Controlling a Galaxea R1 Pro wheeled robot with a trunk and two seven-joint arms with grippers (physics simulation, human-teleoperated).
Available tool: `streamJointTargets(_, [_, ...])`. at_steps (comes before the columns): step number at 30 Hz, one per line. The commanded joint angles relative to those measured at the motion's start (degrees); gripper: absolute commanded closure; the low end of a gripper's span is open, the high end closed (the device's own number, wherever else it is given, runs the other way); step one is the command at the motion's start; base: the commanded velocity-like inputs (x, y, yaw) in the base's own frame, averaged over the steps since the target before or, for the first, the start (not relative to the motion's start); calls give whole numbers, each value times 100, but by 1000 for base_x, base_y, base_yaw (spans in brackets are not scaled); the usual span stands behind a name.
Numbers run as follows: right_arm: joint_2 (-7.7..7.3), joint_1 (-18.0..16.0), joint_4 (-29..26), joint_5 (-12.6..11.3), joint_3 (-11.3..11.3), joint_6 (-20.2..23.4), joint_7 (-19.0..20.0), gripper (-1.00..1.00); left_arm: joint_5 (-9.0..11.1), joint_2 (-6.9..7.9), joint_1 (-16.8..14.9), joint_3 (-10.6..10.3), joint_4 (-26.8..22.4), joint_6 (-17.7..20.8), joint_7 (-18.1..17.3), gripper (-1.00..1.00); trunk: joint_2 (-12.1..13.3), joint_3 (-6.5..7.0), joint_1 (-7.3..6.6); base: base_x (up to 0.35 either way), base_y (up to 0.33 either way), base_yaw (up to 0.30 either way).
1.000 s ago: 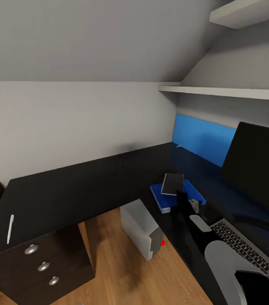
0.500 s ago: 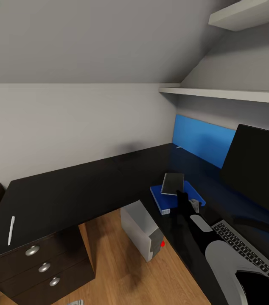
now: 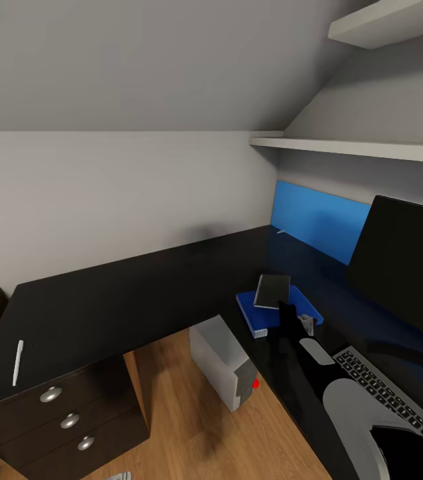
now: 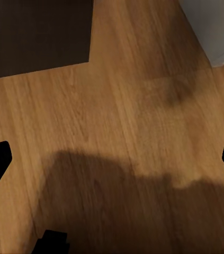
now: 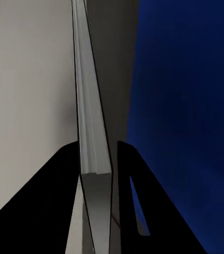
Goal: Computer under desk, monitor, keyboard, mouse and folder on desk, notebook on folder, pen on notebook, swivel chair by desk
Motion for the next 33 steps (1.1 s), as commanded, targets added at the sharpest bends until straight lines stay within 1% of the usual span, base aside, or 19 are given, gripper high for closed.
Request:
streamJointTargets(1, [4, -5, 6, -49, -17, 1, 26, 100, 60, 8, 2, -26, -16, 25, 48, -100, -3, -4, 0, 0, 0, 0])
streamJointTargets(9, [4, -5, 6, -49, -17, 1, 6, 100, 59, 8, 2, -34, -16, 25, 48, -100, -3, -4, 0, 0, 0, 0])
streamJointTargets(10, [4, -5, 6, -47, -16, 1, 5, -100, 59, 8, 2, -35, -16, 25, 48, -100, -3, -4, 0, 0, 0, 0])
streamJointTargets(33, [4, -5, -2, -46, -14, 1, 1, -100, 63, 8, 2, -44, 28, 25, 40, -100, -3, -4, 0, -7, 0, 0])
